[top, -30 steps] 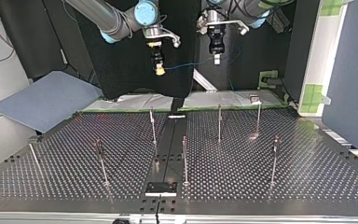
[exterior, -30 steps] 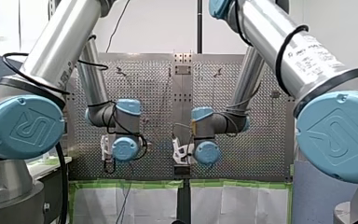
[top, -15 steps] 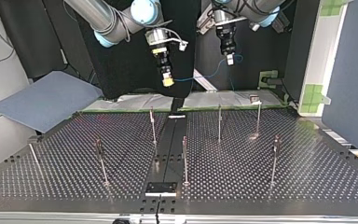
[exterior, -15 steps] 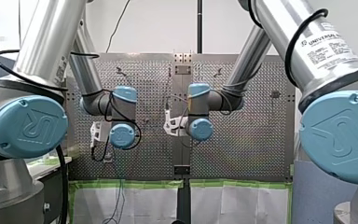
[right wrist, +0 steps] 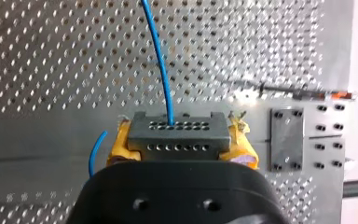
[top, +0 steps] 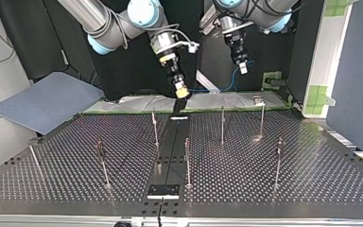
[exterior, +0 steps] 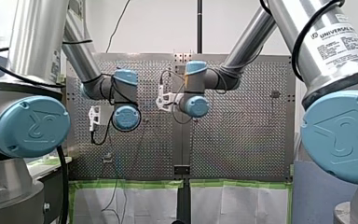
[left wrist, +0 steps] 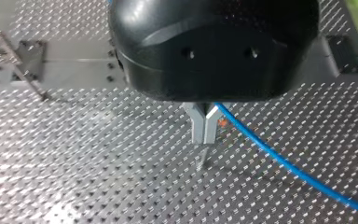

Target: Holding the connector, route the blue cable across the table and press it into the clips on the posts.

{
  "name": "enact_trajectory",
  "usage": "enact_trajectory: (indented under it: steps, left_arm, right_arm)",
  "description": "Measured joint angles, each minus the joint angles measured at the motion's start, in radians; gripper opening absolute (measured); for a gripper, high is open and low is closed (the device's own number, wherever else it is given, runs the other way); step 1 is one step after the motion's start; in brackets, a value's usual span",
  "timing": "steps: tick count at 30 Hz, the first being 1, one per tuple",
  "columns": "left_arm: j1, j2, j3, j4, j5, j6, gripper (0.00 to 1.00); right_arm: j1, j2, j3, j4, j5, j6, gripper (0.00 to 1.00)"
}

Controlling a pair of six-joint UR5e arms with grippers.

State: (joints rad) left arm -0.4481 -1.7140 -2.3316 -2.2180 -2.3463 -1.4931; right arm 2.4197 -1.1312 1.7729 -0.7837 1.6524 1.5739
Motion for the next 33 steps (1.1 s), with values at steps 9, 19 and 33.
enact_trajectory:
  steps: [9, 19, 33]
  left_arm:
    - [0.021, 0.085, 0.049, -0.085, -0.013, -0.001, 0.0]
    - [0.084, 0.184, 0.102, -0.151, 0.001, -0.011, 0.0]
    - [0.199, 0.217, 0.15, -0.168, 0.093, -0.051, 0.0]
  right_arm:
    - [0.004, 0.002, -0.067, 0.053, -0.029, 0.01, 0.0]
    - [0.006, 0.011, -0.158, 0.108, -0.051, 0.017, 0.0]
    - [0.034, 0.079, -0.29, 0.199, -0.085, 0.026, 0.0]
